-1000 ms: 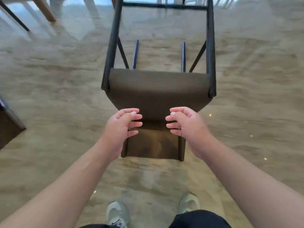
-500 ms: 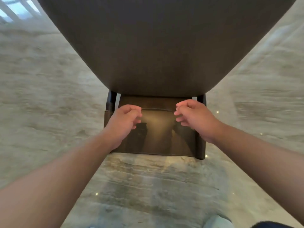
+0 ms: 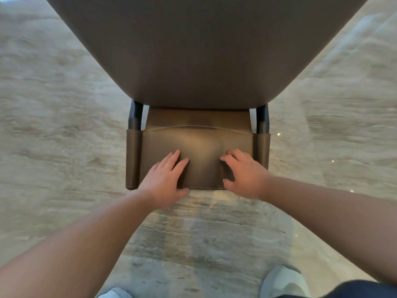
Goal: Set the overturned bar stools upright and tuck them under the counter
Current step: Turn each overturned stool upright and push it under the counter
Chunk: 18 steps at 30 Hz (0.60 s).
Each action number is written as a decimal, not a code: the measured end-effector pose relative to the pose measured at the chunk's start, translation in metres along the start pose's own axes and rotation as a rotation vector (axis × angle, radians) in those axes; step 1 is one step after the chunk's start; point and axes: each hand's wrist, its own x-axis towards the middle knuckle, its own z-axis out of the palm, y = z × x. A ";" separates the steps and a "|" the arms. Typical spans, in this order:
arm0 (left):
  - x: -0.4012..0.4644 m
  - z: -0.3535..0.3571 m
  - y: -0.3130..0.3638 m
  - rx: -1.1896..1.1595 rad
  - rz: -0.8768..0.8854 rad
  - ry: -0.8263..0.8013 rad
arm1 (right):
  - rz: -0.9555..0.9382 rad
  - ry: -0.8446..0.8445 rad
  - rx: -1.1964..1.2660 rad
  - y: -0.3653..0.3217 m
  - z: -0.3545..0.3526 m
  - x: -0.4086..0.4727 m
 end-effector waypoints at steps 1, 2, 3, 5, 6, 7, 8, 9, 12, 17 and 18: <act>0.000 0.006 -0.002 0.109 0.014 -0.017 | -0.011 -0.014 -0.046 0.000 0.004 -0.002; 0.000 0.011 -0.003 0.194 0.024 -0.023 | -0.023 -0.023 -0.091 0.000 0.008 -0.003; 0.002 0.015 -0.004 0.255 0.027 -0.018 | -0.035 -0.027 -0.132 0.001 0.012 -0.004; 0.006 0.017 -0.006 0.311 0.039 0.025 | -0.062 -0.024 -0.205 0.002 0.020 -0.002; 0.008 0.016 -0.008 0.321 0.062 0.053 | -0.073 -0.022 -0.232 0.002 0.023 0.000; 0.010 0.016 -0.011 0.334 0.104 0.074 | -0.079 -0.020 -0.254 0.002 0.026 0.003; 0.012 0.016 -0.012 0.355 0.161 0.084 | -0.082 -0.019 -0.274 0.001 0.028 0.006; 0.013 0.017 -0.012 0.381 0.222 0.084 | -0.082 -0.019 -0.293 0.000 0.029 0.009; 0.014 0.025 -0.006 0.416 0.256 0.074 | -0.080 -0.001 -0.343 -0.004 0.034 0.015; 0.015 0.037 -0.004 0.314 0.023 0.078 | -0.082 0.015 -0.430 -0.005 0.043 0.017; 0.016 0.038 -0.004 0.305 0.021 0.072 | -0.081 0.020 -0.442 -0.005 0.044 0.017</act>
